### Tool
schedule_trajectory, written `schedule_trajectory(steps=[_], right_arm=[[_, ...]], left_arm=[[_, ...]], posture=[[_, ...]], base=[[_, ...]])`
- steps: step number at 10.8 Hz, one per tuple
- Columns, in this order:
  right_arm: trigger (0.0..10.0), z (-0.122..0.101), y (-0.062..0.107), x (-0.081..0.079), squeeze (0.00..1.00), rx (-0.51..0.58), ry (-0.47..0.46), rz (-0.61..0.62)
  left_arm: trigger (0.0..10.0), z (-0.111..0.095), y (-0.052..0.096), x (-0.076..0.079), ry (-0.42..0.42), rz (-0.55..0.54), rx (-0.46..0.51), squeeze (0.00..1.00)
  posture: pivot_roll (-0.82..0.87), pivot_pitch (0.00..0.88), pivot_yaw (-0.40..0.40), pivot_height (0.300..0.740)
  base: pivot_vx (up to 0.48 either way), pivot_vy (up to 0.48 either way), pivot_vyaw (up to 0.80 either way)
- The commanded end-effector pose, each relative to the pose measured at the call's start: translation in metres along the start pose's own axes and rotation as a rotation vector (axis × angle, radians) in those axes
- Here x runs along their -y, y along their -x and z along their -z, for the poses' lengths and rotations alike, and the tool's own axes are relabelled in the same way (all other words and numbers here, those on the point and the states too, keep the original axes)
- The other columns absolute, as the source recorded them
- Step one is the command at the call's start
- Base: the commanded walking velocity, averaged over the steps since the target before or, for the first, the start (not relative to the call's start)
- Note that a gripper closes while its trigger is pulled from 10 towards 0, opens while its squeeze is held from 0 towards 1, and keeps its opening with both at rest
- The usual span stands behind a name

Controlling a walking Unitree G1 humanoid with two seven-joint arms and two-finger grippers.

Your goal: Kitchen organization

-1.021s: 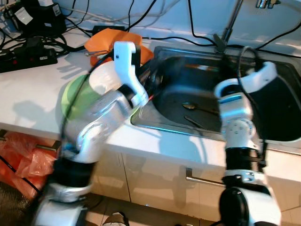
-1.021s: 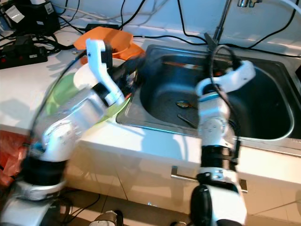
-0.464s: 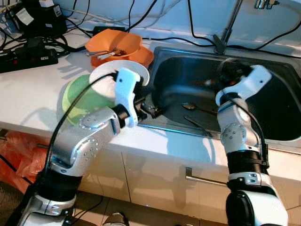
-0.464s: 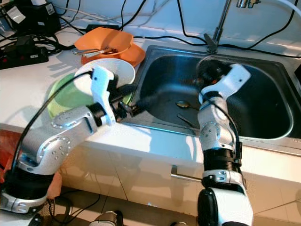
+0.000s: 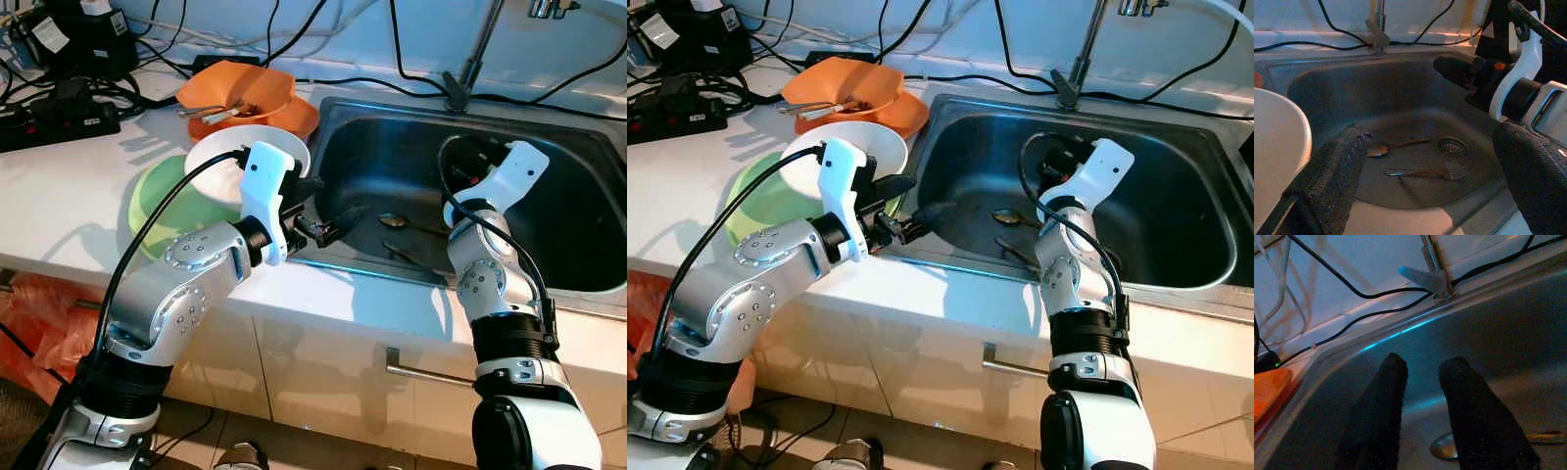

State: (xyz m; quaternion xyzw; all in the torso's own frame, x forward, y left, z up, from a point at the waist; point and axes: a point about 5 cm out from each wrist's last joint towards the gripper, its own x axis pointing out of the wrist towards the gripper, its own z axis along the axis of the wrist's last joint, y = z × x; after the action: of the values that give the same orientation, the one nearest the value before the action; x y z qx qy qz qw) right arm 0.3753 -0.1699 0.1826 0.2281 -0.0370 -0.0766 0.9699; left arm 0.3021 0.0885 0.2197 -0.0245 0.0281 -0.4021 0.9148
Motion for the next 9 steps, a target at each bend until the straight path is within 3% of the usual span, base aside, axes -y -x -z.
schedule_trajectory(steps=[1,2,4,5,6,7,8,9], right_arm=[[10.0,0.003,0.0,0.002,1.0,-0.013,0.007,0.012],[10.0,-0.001,-0.001,0.001,1.0,0.01,0.034,0.006],[10.0,-0.014,0.0,-0.02,1.0,0.083,0.07,-0.128],[10.0,-0.018,0.002,-0.034,1.0,0.088,0.057,-0.199],[10.0,-0.018,0.008,-0.051,1.0,0.065,-0.016,-0.326],[10.0,-0.016,0.018,-0.068,1.0,0.036,0.01,-0.482],[10.0,-0.012,0.025,-0.075,0.82,0.02,0.046,-0.553],[10.0,-0.013,0.032,-0.081,0.0,0.016,0.029,-0.611]], left_arm=[[10.0,-0.006,0.0,0.003,-0.026,0.02,0.008,1.0],[10.0,-0.007,0.0,0.002,-0.028,0.011,0.014,1.0],[10.0,-0.019,0.003,-0.007,-0.051,-0.038,0.058,1.0],[10.0,-0.028,0.005,-0.017,-0.092,-0.121,0.096,1.0],[10.0,-0.038,0.009,-0.031,-0.1,-0.239,0.142,1.0],[10.0,-0.042,0.016,-0.049,-0.119,-0.368,0.149,1.0],[10.0,-0.038,0.027,-0.064,-0.116,-0.457,0.121,1.0],[10.0,-0.032,0.039,-0.077,-0.133,-0.527,0.064,1.0]], posture=[[0.09,0.084,0.005,0.74],[0.09,0.082,0.002,0.74],[0.09,0.082,0.001,0.74],[0.09,0.081,-0.001,0.74],[0.09,0.081,-0.001,0.74],[0.1,0.08,-0.002,0.74],[0.1,0.08,-0.003,0.74],[0.1,0.082,-0.003,0.74]], base=[[0.0,0.0,0.0],[0.0,0.0,0.0],[0.0,0.0,0.0],[0.0,0.0,0.0],[0.0,0.0,0.0],[0.0,0.0,0.0],[0.0,0.0,0.0],[0.0,0.0,0.0]])
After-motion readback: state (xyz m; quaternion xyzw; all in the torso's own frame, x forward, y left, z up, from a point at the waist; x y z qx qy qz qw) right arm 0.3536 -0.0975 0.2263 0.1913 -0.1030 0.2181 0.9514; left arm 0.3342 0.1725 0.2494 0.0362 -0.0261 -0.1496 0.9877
